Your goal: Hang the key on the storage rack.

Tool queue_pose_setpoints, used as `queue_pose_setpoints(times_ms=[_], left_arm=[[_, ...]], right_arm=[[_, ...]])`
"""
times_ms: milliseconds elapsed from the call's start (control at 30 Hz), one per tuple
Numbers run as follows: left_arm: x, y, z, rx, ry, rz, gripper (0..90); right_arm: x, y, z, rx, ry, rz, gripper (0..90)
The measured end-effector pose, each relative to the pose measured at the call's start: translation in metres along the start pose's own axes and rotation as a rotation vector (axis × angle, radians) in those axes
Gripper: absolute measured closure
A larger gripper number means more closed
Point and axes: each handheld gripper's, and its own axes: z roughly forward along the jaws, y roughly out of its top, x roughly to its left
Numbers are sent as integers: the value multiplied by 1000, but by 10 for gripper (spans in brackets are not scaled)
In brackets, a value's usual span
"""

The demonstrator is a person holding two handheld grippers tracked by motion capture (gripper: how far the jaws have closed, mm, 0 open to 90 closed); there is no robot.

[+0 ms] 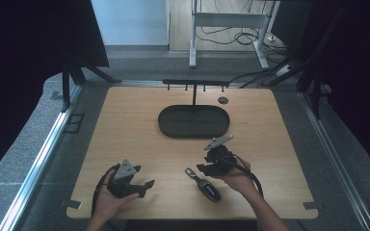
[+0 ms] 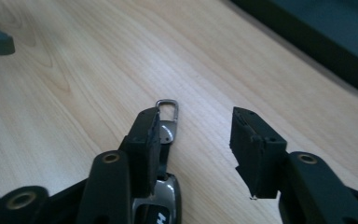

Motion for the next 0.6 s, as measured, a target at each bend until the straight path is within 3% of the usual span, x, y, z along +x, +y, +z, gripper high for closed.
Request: queue_pose_setpoints(times_ms=[600], left_arm=[[-3, 0, 2, 4, -6, 6, 237]], right_arm=[[12, 1, 20, 95, 36, -46, 552]])
